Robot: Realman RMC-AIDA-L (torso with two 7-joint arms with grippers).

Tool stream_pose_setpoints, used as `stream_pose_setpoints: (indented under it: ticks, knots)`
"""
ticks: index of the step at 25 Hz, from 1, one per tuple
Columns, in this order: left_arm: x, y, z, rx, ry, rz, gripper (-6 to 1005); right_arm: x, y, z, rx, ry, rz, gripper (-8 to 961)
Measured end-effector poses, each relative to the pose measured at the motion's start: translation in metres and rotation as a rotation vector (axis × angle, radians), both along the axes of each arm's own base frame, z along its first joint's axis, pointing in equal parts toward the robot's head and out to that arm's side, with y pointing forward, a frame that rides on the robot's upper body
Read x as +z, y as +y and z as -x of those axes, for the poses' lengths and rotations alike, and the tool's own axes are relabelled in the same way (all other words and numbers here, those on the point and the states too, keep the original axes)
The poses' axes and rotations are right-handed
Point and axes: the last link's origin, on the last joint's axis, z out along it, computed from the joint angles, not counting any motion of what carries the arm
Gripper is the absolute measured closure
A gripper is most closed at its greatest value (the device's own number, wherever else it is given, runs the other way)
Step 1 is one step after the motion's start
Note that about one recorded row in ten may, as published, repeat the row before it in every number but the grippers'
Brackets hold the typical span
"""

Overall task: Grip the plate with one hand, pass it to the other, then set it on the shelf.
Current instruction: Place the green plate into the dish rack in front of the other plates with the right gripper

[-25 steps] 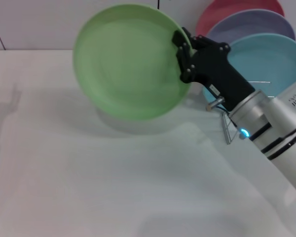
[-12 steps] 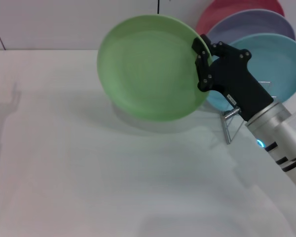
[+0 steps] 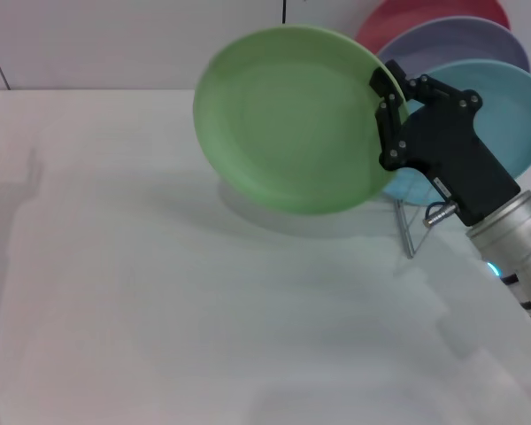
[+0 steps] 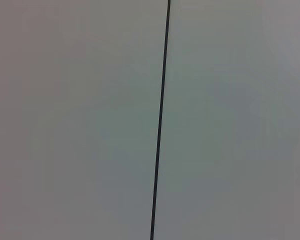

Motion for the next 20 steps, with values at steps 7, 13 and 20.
stream_pose_setpoints:
  ticks: [7,13,20]
  knots:
    - [-0.001,0.001,0.000,0.003,-0.006,0.005,331,0.011,-0.005,-0.008,0.050,-0.039,-0.031,893]
    - [-0.005,0.000,-0.001,0.007,-0.026,0.006,331,0.025,-0.005,-0.015,0.097,-0.081,-0.061,895]
    - [-0.014,-0.004,-0.001,0.025,-0.087,0.010,331,0.043,-0.006,-0.024,0.138,-0.112,-0.092,896]
